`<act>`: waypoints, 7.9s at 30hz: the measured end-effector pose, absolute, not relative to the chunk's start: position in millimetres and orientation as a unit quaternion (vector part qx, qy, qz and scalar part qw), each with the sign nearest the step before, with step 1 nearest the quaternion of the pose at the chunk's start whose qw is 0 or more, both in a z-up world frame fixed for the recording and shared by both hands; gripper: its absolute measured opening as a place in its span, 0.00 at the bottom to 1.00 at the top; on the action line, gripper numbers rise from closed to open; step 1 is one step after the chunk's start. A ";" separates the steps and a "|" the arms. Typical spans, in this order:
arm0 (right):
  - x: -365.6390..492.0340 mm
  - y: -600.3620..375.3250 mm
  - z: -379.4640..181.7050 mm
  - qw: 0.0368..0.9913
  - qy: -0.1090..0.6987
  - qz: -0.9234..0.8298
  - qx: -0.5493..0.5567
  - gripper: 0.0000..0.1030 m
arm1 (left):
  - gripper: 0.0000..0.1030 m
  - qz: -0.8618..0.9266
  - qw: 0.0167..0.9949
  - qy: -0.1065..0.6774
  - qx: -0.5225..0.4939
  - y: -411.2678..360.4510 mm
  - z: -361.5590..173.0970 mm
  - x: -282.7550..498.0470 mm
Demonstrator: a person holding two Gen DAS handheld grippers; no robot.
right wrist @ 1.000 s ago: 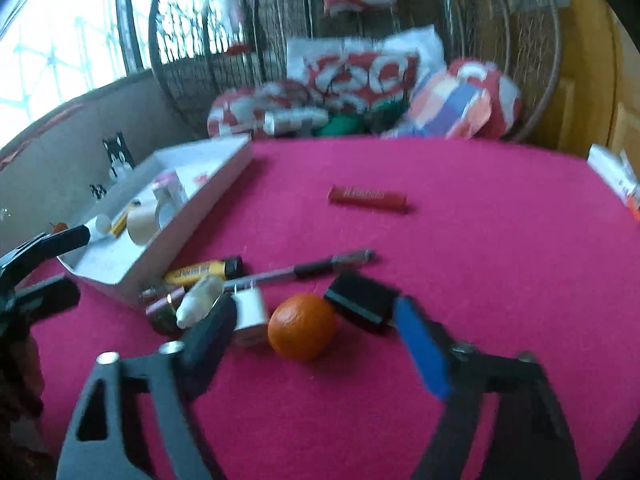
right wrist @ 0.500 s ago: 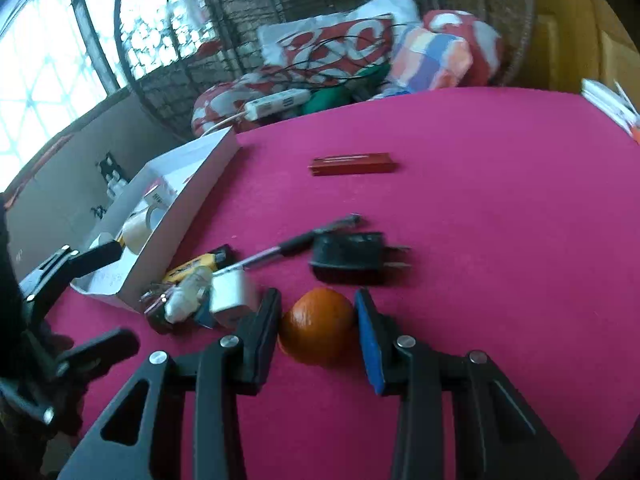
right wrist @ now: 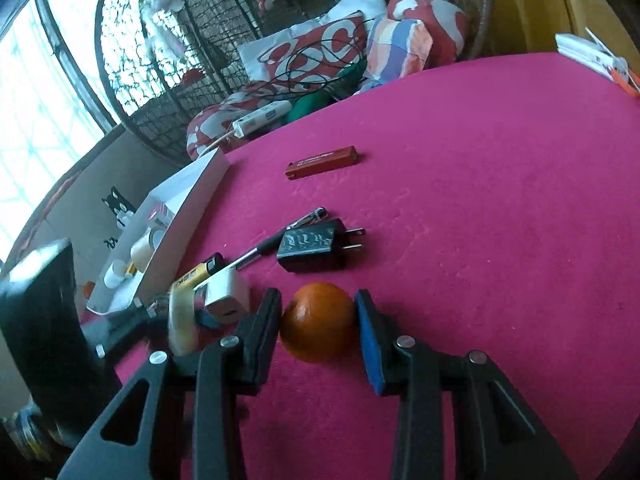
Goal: Organize rigid objects
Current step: 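Grasp the orange with the right tool while the left tool grasps the eye-drop bottle, then place the eye-drop bottle and orange into the white tray with both tools, then grasp the red cylinder with the left tool while the right tool grasps the black charger, then carry the red cylinder and black charger into the white tray and open both tools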
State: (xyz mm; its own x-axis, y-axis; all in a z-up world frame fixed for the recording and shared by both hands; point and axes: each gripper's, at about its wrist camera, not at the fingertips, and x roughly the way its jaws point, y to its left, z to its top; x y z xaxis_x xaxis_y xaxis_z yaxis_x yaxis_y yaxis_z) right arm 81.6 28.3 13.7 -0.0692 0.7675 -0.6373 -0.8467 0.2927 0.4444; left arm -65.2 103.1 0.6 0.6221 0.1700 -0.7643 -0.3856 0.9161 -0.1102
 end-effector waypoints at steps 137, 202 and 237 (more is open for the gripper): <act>39.3 48.4 80.1 0.758 0.258 0.589 -0.111 1.00 | 0.96 0.275 0.886 0.314 -0.204 100.8 29.4 -261.5; -5.8 53.4 121.9 0.692 0.239 0.675 -0.089 0.41 | 0.46 0.384 0.871 0.246 -0.185 132.3 69.5 -284.3; -93.8 126.5 167.1 0.614 0.194 0.756 -0.117 0.41 | 0.46 0.473 0.842 0.201 -0.163 214.7 115.7 -328.5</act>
State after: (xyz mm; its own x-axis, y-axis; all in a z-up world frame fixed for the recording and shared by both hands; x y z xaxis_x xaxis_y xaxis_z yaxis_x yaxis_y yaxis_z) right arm -93.8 126.5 167.1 -0.2191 0.8831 -0.4149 -0.9738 -0.1715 0.1494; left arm -328.5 214.7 115.7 0.4720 0.7309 -0.4929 -0.8621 0.4996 -0.0846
